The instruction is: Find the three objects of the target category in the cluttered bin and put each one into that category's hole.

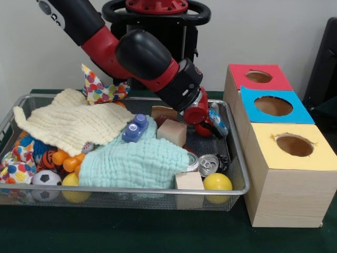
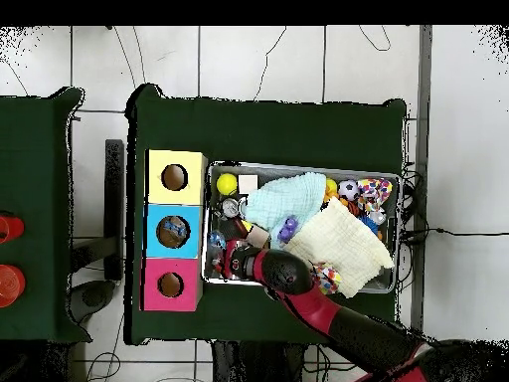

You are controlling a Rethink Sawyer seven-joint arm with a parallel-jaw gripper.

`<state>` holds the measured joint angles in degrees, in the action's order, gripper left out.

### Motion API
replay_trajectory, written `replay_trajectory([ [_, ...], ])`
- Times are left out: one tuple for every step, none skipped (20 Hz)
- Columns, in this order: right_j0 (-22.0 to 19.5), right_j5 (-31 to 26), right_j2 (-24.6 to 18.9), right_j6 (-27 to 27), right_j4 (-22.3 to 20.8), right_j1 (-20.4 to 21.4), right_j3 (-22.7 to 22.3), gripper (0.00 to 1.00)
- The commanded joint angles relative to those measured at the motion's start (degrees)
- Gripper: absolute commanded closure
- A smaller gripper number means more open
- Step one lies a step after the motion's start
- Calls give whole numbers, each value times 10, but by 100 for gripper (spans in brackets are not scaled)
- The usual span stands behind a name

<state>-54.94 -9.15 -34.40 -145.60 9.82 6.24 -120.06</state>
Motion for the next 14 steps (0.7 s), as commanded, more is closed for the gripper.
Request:
replay_trajectory([
  [2,-119,-44,48,-26,-50,-4,0],
  [1,-124,-44,49,-27,-52,0,0],
  [0,-129,-45,48,-26,-51,1,0],
  [-2,-139,-46,50,-26,-53,6,0],
  [-5,-146,-46,51,-26,-52,9,0],
  [-6,-156,-44,52,-25,-52,14,0],
  [-13,-164,-44,52,-26,-48,10,0],
  [-14,-175,-43,53,-25,-45,15,0],
  [-20,-181,-43,52,-27,-37,9,0],
  [-21,-191,-42,51,-25,-32,13,0],
  [-29,-195,-38,54,-28,-30,10,0],
  [-31,-205,-36,56,-27,-28,14,0],
  [-30,-189,-48,44,-28,-24,-5,0],
  [-30,-194,-47,45,-29,-24,-1,0],
])
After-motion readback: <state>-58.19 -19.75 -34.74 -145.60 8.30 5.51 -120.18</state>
